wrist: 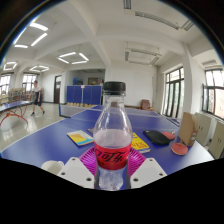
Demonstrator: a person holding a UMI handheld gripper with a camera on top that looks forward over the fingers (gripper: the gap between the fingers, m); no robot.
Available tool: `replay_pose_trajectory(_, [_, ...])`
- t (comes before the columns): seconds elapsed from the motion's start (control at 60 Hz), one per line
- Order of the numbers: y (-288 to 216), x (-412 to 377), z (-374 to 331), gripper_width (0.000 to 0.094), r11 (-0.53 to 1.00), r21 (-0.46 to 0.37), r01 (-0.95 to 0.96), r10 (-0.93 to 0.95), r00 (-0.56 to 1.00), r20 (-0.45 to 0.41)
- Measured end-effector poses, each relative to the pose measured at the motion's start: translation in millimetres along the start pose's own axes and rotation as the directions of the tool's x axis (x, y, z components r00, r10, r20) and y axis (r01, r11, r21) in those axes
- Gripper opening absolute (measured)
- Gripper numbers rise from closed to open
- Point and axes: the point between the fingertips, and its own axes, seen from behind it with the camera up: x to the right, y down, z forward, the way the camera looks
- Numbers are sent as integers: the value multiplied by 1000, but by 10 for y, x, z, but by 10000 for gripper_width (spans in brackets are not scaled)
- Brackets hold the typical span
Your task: Pour water
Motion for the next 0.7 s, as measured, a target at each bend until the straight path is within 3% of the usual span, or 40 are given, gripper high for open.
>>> replay_pose_trajectory(0.25, [883,216,-15,356,991,-122,-53,54,998,11])
replay_pose_trajectory(0.267, [754,197,99,349,997,-62,-49,50,999,8])
replay_pose_trajectory(0.383, [859,213,88,359,996,-49,-81,80,997,-24])
replay_pose_trajectory(0.533, [854,224,69,529,994,-79,-72,69,997,-41])
replay_pose_trajectory(0.567, [915,227,53,616,991,-114,-70,65,997,-48])
replay_pose_trajectory(0.617, [926,236,7,860,985,-153,-75,67,996,-58])
replay_pose_trajectory(0.7, [885,263,-160,835,980,-181,-88,72,993,-92])
